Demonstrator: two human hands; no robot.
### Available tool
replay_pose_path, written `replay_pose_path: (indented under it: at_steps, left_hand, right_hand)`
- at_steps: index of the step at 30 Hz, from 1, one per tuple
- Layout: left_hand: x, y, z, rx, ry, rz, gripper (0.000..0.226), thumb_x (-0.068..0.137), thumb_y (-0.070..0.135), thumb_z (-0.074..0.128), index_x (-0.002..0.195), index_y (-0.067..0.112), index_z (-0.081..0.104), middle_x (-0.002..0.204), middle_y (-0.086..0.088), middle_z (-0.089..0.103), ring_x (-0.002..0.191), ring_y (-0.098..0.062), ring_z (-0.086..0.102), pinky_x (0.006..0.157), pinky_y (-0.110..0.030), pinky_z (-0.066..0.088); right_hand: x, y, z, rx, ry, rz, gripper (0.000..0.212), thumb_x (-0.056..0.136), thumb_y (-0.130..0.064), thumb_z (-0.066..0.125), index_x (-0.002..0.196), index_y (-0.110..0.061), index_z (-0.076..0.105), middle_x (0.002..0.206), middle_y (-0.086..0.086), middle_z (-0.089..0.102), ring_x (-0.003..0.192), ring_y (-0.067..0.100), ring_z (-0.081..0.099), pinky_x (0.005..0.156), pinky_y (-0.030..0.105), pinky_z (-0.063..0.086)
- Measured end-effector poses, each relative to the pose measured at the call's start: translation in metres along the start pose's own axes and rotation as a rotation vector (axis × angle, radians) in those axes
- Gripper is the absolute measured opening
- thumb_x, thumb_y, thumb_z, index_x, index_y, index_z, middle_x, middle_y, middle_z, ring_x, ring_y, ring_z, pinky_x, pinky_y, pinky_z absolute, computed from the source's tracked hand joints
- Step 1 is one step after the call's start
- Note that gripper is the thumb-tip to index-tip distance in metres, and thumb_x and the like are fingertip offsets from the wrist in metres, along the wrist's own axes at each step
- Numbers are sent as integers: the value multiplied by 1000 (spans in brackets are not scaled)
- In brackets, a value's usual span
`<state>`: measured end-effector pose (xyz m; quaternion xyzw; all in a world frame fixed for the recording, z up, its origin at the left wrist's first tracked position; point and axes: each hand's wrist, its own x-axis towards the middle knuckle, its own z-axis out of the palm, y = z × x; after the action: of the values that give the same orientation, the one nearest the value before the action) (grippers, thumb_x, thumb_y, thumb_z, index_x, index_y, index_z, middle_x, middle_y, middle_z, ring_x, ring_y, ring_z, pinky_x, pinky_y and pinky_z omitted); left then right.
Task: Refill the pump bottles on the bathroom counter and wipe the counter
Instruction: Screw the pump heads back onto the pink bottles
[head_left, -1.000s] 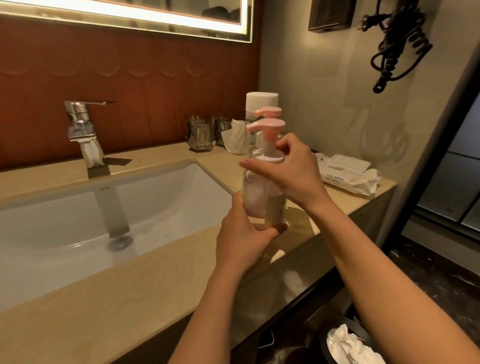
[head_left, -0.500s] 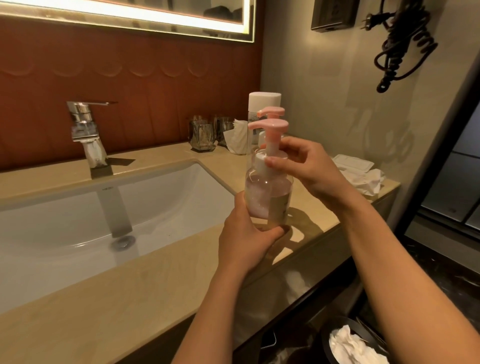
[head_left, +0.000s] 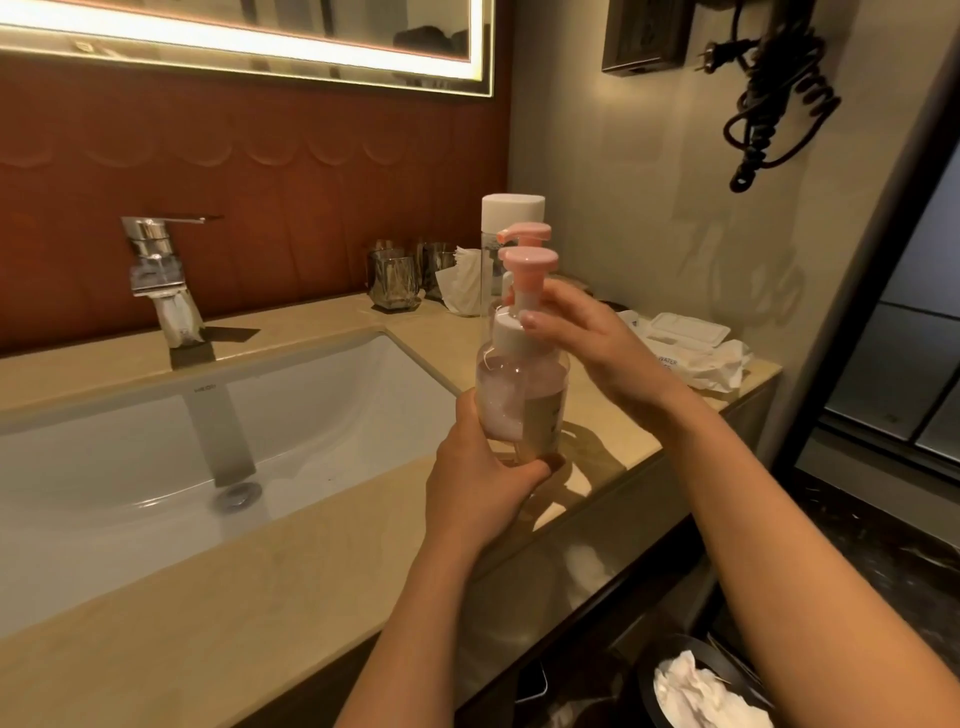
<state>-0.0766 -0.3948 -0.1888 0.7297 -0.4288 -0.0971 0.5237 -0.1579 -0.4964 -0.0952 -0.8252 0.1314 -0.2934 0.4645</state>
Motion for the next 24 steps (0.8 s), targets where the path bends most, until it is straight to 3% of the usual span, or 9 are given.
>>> replay_pose_path:
  at_steps: [2, 5, 8, 13, 19, 21, 24]
  left_hand:
    - [0, -1, 0, 9, 3, 4, 74, 66, 45, 81, 124, 33, 35, 106, 17, 51, 80, 6, 49, 75, -22, 46]
    - [0, -1, -1, 17, 1, 2, 69, 67, 45, 80, 116, 37, 33, 102, 20, 49, 74, 14, 46, 77, -26, 50]
    - [0, 0, -2, 26, -5, -1, 74, 67, 45, 80, 124, 33, 35, 102, 21, 48, 74, 15, 44, 79, -28, 50]
    - [0, 1, -1, 28, -10, -7, 79, 66, 42, 82, 128, 31, 34, 103, 19, 50, 73, 15, 43, 81, -31, 51]
    - [1, 1, -1, 10, -16, -15, 80, 62, 41, 84, 125, 29, 37, 109, 12, 58, 80, 8, 53, 83, -38, 53]
    - [0, 3, -1, -2, -19, -22, 80, 61, 42, 85, 123, 31, 37, 111, 10, 60, 87, -2, 59, 83, -38, 54]
    - [1, 8, 1, 20, -20, -1, 78, 57, 54, 80, 120, 35, 37, 114, 11, 58, 100, -6, 57, 83, -32, 53]
  right_hand:
    - [-1, 1, -7, 13, -53, 11, 52, 83, -39, 62, 129, -20, 52, 122, -11, 59, 109, -2, 55, 83, 10, 45]
    - [0, 3, -11, 25, -10, -12, 51, 78, -29, 66, 126, -17, 57, 122, -5, 63, 114, 8, 57, 96, 27, 46]
    - [0, 1, -9, 0, 52, -35, 49, 75, -26, 70, 122, -16, 60, 118, -3, 65, 112, 10, 59, 99, 34, 46]
    - [-2, 3, 1, -44, 171, -91, 49, 76, -21, 74, 122, -9, 61, 115, -1, 66, 104, 8, 61, 85, 15, 49]
    - [-11, 6, 19, -104, 319, -109, 45, 81, -30, 70, 123, -16, 58, 111, -9, 63, 98, -4, 56, 78, 9, 47]
    - [-15, 9, 27, -179, 319, -102, 50, 83, -39, 66, 127, -19, 52, 121, -5, 60, 107, 6, 54, 91, 26, 49]
    - [-25, 16, 35, -224, 308, -40, 85, 73, -56, 69, 143, -29, 29, 144, -5, 39, 129, 16, 39, 103, 45, 40]
